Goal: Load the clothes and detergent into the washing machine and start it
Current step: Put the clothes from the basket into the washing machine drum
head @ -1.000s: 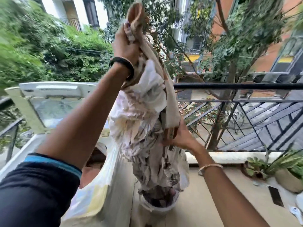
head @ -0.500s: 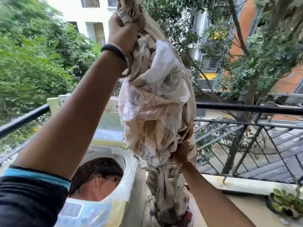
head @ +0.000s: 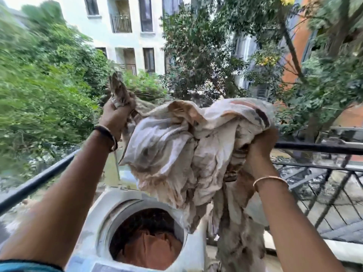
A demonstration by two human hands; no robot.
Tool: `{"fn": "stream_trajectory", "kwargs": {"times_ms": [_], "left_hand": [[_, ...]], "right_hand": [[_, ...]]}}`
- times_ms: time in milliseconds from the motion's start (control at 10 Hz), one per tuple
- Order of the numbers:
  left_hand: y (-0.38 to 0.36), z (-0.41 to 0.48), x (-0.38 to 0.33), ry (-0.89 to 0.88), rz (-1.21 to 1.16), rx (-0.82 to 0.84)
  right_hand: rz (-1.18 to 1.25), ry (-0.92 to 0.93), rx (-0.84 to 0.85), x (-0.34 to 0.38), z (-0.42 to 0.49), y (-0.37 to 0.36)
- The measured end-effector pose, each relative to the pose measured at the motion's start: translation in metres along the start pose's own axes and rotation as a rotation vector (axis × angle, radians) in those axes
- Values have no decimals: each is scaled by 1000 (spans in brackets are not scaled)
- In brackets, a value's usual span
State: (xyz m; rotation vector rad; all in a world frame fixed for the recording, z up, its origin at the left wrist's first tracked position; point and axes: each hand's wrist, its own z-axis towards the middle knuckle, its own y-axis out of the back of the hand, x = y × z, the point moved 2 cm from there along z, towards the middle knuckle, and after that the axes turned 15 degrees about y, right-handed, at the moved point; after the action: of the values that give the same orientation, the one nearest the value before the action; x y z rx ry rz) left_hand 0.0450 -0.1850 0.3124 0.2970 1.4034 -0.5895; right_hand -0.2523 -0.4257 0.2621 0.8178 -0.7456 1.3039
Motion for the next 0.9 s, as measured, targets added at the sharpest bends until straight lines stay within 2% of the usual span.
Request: {"fn": "stream_trajectory", "kwargs": {"times_ms": [100,200,300,400,500,600,700,800,900], "left_hand": [[33,8,21,77,160,-19],[79,23,81,248,361,-8],[95,22,130,407,492,79],[99,8,172,646,655,182],[114,1,212,905,717,131],[119,-3,232,955,705,141],[118,-3,248,912,625,119],[115,-6,257,851,605,124],[132,7,301,760,594,53]], "right_hand": [[8,108,-36,51,-8,-34],[-33,328,-63,88,-41,-74],[-2,344,51,94,-79,-102],[-45,336,173,84,-106,-127],[-152,294,289,59,-123,-155],[-231,237,394,35,-136,-176],[-332,225,567,11,-160,-201],[-357,207,772,-9,-198,-230],[-269,162,1017,-35,-235,-256]]}}
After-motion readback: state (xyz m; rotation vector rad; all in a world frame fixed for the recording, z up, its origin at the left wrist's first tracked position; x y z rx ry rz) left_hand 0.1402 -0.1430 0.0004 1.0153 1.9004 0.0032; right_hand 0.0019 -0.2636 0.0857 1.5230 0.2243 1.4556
